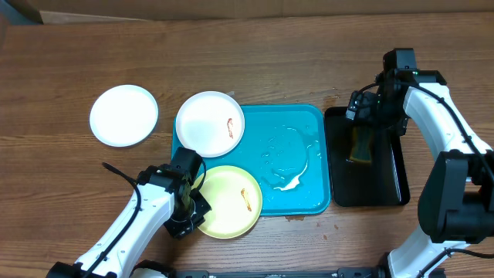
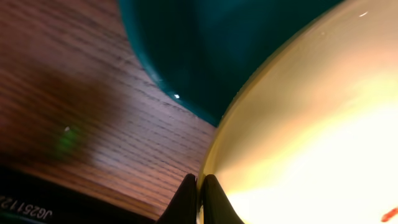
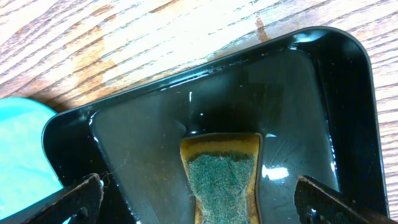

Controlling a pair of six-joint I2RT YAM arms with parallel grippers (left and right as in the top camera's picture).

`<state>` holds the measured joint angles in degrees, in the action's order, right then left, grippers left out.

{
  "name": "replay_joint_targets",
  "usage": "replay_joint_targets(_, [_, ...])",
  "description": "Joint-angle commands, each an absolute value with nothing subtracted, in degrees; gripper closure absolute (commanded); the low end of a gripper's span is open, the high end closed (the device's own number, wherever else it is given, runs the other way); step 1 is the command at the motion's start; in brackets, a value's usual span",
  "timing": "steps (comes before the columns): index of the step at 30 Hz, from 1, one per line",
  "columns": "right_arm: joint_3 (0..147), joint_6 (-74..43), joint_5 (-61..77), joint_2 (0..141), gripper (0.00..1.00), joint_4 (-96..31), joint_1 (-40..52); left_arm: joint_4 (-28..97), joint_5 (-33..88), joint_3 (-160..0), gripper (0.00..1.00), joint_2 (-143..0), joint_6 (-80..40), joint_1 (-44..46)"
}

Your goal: Clean dirty plates on tray and stack at the side

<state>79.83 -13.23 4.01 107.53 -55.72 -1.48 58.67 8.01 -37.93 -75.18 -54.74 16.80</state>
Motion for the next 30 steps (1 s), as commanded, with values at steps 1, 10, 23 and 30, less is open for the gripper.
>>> replay_joint_targets(1, [80.6, -13.1, 3.6, 107.4, 0.0, -55.6, -1.6, 57.6, 11.4, -39.7, 0.96, -75.4, -48.0, 16.9])
replay_joint_targets(10, [80.6, -13.1, 3.6, 107.4, 0.0, -55.6, -1.6, 56.8, 12.9, -50.5, 0.96, -75.4, -40.7, 18.9])
replay_joint_targets(23, [80.6, -13.1, 3.6, 107.4, 0.0, -55.6, -1.6, 46.8, 3.3, -55.0, 0.96, -82.0, -41.1, 28.4])
replay_joint_targets(30, [80.6, -13.1, 3.6, 107.4, 0.0, -55.6, -1.6, 41.4, 3.7, -55.0, 0.96, -89.2, -41.1, 29.4])
